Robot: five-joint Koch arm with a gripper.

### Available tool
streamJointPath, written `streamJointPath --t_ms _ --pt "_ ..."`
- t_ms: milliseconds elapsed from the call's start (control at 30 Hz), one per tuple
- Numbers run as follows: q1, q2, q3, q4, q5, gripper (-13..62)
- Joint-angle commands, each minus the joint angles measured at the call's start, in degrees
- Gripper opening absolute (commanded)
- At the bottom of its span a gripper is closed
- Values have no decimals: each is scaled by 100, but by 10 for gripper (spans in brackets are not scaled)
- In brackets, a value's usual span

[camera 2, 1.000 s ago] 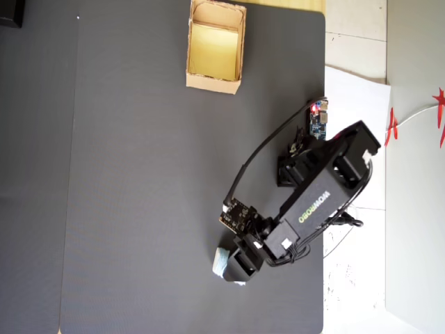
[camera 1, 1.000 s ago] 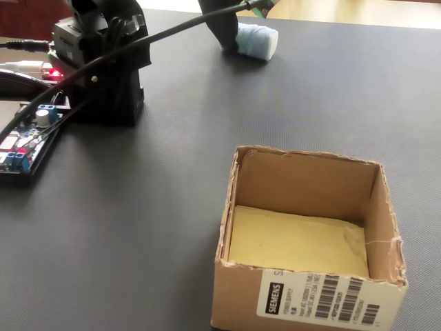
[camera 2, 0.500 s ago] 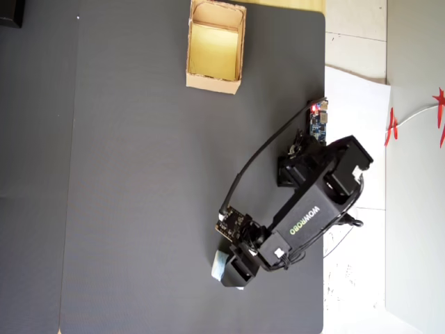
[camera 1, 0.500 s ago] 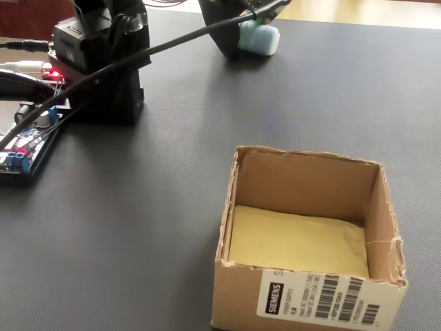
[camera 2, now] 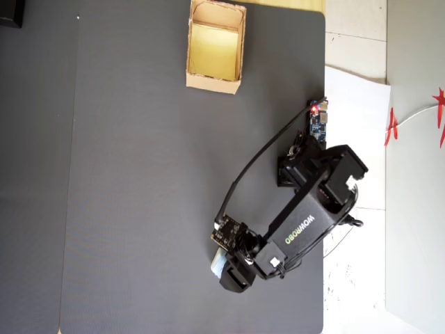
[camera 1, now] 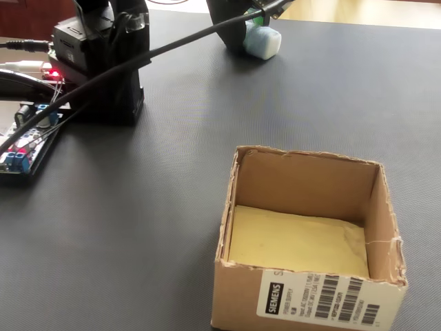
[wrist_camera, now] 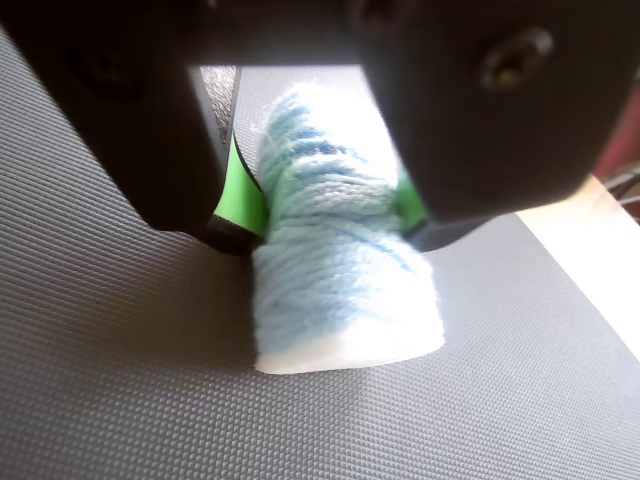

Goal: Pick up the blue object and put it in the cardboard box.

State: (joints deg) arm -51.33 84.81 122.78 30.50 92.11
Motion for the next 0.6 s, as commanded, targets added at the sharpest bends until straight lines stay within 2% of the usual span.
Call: streamJointPath --t_ms 0,233,567 --pt "-185 -272 -97 -44 97 90" --pt "-123 -281 -132 -290 70 74" --pt "809 782 -281 -580 -97 75"
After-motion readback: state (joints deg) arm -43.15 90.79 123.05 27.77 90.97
